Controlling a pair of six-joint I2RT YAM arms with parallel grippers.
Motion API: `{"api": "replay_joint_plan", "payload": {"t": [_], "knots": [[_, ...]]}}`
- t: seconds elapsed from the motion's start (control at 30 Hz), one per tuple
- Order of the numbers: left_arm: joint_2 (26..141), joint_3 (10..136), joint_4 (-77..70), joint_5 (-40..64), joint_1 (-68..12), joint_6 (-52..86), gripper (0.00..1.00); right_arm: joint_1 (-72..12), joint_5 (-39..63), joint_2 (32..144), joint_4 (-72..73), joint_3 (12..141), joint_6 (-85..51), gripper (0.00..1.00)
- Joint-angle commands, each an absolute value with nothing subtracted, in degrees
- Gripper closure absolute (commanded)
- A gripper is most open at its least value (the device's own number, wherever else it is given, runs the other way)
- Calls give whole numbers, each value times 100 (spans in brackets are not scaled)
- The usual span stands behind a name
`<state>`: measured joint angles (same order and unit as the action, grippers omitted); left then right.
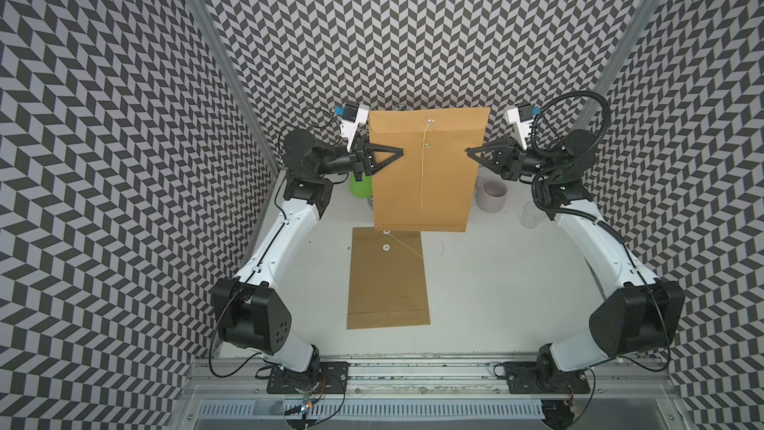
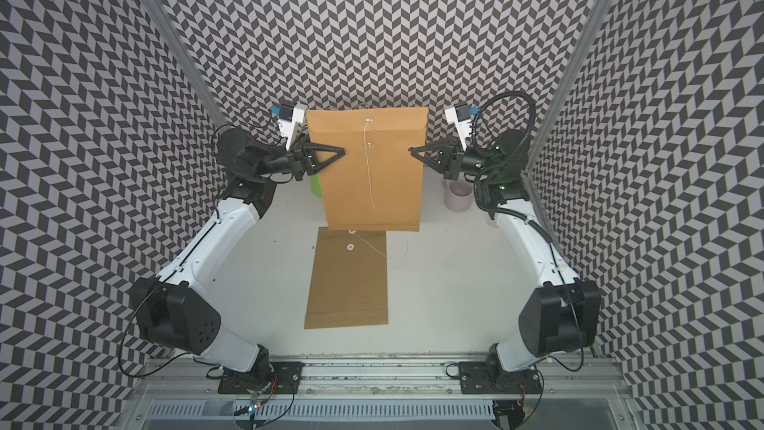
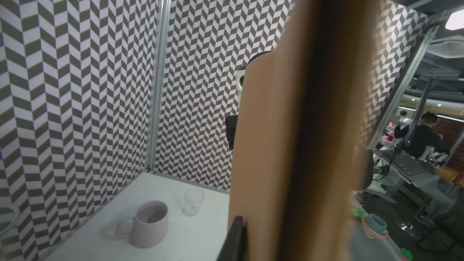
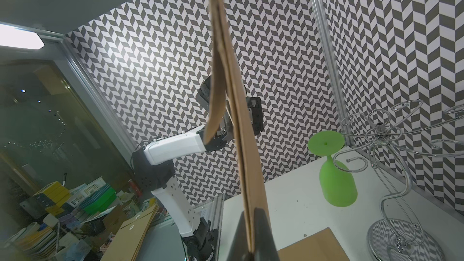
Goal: Close the mouth of the file bag
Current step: Adjust the file bag.
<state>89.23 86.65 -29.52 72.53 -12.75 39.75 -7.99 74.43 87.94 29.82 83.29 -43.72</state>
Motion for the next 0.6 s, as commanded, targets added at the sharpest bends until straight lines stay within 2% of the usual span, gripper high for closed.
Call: {"api": "replay_joint_plan", "payload": {"t": [0.0, 0.07, 0.13, 0.17, 0.23, 0.43, 0.57], "knots": [[8714, 8750, -2772, 6958, -1292, 4083, 95, -876, 7264, 8531, 2962, 8290, -4131, 94], [8710, 8736, -3117, 6827, -1150, 4609, 100, -887, 7016, 8432, 2478, 8243, -3764, 80], [8676, 8743, -3430, 6717, -1045, 5024, 100, -877, 6775, 8313, 2152, 8153, -3536, 60], [8654, 8752, -3511, 6673, -1017, 5168, 100, -865, 6564, 8244, 1845, 8141, -3335, 54], [8625, 8783, -3524, 6542, -971, 5335, 100, -865, 6054, 8059, 1191, 8126, -2899, 47], [8533, 8737, -3403, 5956, -709, 5748, 100, -1038, 4050, 7164, -72, 7700, -1934, 46], [8587, 8796, -3473, 5721, -703, 5992, 100, -2066, 2483, 6879, -711, 7618, -1241, 51]]}}
